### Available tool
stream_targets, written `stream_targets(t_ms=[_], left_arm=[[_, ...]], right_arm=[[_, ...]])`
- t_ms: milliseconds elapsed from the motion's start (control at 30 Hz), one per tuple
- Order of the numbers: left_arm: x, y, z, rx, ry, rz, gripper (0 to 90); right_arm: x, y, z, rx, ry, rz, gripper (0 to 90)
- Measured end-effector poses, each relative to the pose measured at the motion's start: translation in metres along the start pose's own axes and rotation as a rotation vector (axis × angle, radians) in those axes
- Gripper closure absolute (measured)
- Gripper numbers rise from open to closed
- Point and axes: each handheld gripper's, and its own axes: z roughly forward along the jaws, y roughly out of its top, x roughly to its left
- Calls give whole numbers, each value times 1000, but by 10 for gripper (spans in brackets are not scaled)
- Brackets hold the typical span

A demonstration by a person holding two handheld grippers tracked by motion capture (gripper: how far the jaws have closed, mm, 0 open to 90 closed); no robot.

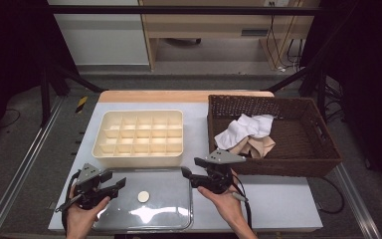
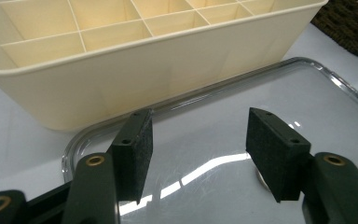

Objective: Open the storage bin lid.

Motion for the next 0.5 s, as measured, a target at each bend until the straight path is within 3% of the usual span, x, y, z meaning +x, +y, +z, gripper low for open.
stream_targets(t_ms=[333,500], left_arm=[[16,-6,-10,-24,8,-83,322],[26,-9,-16,-41,44,-110,305]], right_arm=[[-14,26,-16,-75,-52,2,423],[-29,38,-28,-113,-103,11,414]])
